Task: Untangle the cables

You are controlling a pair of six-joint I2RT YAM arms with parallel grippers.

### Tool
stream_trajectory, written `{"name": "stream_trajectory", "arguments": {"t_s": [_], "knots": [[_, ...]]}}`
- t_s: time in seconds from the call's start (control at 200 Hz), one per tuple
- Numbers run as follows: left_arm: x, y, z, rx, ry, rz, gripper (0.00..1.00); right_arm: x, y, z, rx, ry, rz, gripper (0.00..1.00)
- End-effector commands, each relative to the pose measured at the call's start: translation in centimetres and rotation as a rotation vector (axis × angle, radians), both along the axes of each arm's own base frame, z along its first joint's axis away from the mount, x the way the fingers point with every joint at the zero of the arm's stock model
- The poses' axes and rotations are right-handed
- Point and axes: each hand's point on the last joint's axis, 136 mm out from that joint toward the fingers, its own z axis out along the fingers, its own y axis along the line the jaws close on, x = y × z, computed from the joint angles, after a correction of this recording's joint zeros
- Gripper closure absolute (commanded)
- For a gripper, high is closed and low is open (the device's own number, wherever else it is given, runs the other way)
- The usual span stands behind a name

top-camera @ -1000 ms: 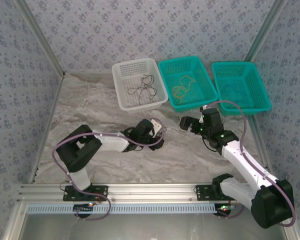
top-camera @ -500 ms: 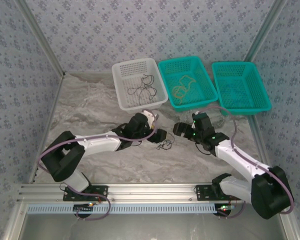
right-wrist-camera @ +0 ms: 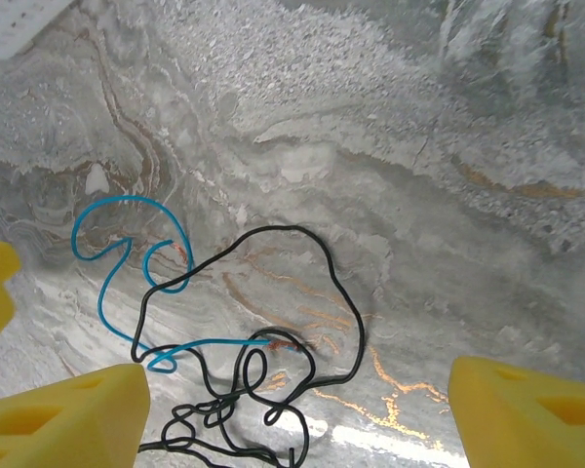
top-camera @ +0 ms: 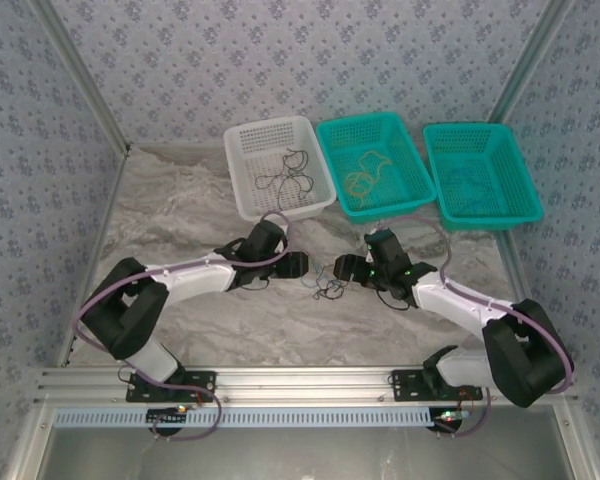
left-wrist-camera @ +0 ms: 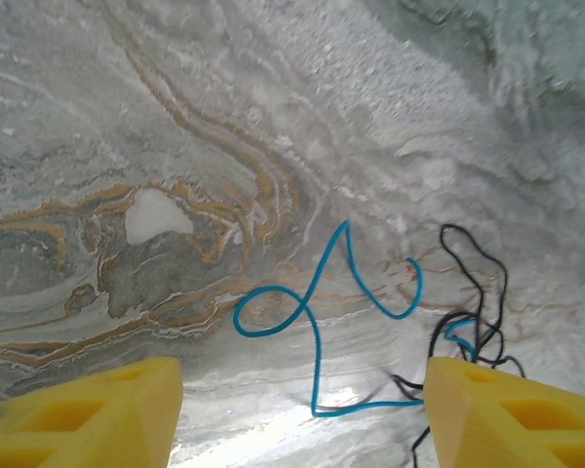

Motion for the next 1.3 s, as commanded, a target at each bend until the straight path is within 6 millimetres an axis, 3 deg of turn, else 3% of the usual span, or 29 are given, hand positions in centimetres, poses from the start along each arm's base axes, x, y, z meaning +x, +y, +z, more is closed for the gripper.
{"name": "stream_trajectory", "arguments": {"t_s": [0.0,0.28,0.834,1.294], "knots": [[-0.1,-0.6,-0.7,0.05,0.024,-0.05,0.35,0.4,1.0,1.1,0.023,-0.02,0.02,0.15],[0.9,-0.9,-1.6,0.266,-0.058,-0.175,0.39,0.6,1.0,1.0,-0.011,-0.016,0.013,0.0],[2.3,-2.2,-2.5,0.392,-0.088,-0.237,0.45,0.6,0.7,0.8,-0.035,-0.009,0.003,0.0],[3.2,-3.2,-3.0,0.394,-0.087,-0.242,0.71,0.5,0.8,0.8,-0.035,-0.009,0.009,0.0]]}}
